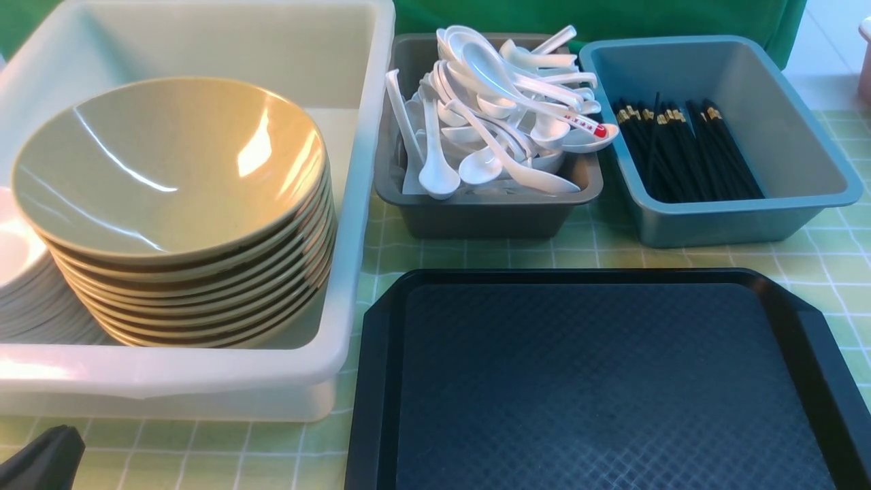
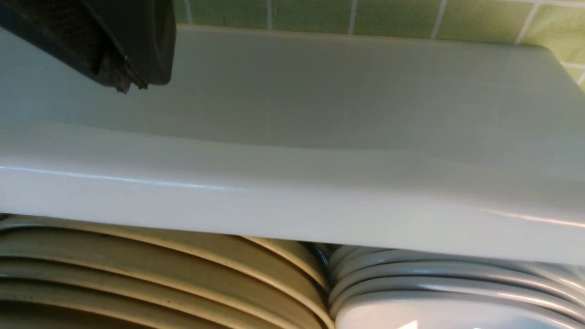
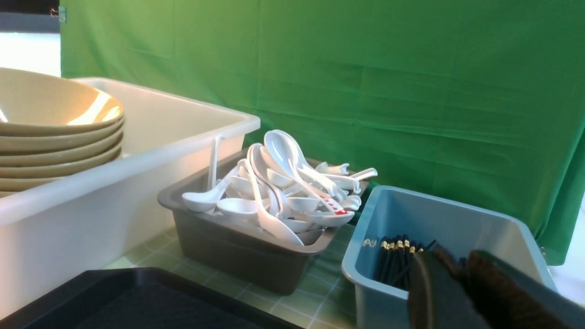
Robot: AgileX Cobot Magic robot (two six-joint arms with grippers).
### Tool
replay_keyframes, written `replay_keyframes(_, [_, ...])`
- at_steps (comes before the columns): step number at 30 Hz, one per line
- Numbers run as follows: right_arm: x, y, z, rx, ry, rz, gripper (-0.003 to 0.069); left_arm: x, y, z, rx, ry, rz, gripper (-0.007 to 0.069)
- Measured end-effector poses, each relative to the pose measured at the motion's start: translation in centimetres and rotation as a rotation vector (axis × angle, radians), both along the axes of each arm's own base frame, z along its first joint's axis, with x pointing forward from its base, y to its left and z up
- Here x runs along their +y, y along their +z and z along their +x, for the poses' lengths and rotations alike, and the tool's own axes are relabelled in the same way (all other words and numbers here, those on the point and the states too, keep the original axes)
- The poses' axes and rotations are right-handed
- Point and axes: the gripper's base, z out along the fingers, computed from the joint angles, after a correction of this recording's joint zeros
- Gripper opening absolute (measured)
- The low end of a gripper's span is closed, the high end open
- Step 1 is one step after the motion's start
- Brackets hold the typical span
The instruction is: On green table put chopsticks spoon bowls plates into blue grey white boxes.
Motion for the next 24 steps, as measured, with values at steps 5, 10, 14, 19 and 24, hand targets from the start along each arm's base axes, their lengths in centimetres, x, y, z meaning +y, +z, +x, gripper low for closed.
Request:
replay_keyframes(5, [0.0, 0.0, 0.0, -0.034, -0.007, -0.097, 0.011, 0.0, 0.0, 0.0, 0.0, 0.0, 0.0, -0.0001])
replay_keyframes(10, [-0.1, -0.3, 0.1, -0.003, -0.04, -0.13, 0.0113, 0.0, 0.0, 0.0, -0.001, 0.0, 0.0, -0.0001])
replay_keyframes(14, [-0.4, -2.0, 0.0, 0.176, -0.116, -0.137, 0.0116, 0.0, 0.0, 0.0, -0.001, 0.001, -0.005, -0.0001])
replay_keyframes(19, [-1.7, -5.6, -0.1, 0.378, -0.346, -0.01, 0.0121, 0.0, 0.0, 0.0, -0.001, 0.002, -0.007, -0.0001])
replay_keyframes(24, [-2.2, -9.2, 0.4, 0.487, -0.439, 0.05, 0.0127, 0.0, 0.0, 0.0, -0.001, 0.002, -0.007, -0.0001])
